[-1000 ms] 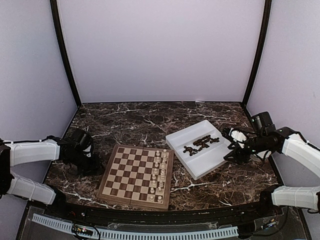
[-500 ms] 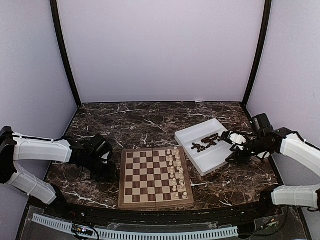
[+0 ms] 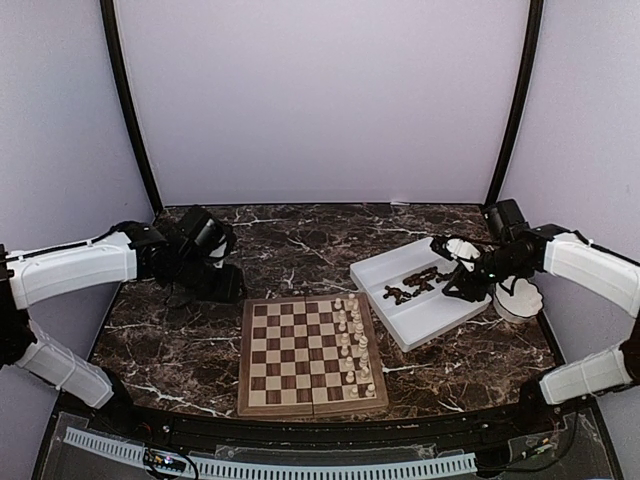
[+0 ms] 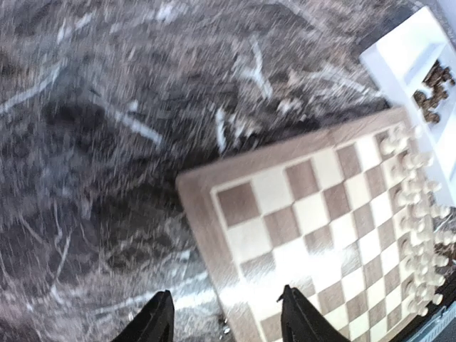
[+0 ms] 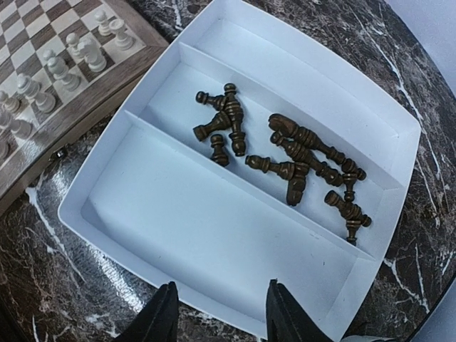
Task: Set up the chess pieces on the board
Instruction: Position the chessboard at the center of the board, then pick up the chess pile from the storage box.
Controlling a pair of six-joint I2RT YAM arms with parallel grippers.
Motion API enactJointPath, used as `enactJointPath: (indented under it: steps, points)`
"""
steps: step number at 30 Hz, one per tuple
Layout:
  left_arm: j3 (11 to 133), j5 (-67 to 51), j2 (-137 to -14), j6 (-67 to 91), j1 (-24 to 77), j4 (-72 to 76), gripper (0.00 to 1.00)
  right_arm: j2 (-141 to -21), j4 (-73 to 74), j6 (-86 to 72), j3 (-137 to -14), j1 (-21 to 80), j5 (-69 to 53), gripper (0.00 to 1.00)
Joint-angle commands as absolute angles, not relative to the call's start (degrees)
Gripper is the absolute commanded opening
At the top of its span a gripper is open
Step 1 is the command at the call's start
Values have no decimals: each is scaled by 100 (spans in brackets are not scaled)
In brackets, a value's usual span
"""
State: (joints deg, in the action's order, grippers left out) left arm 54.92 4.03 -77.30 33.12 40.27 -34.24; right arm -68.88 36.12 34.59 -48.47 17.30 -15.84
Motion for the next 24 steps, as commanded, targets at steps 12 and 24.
enactJointPath:
  steps: [12, 24]
  points:
    - [8260, -1198, -9776, 733, 3422, -1784, 55, -10276, 3884, 3530, -7625, 1885, -1158, 29]
    - [7716, -1841, -9891, 531, 3098, -835, 55, -11424, 4859, 4394, -8470, 2286, -1432, 34]
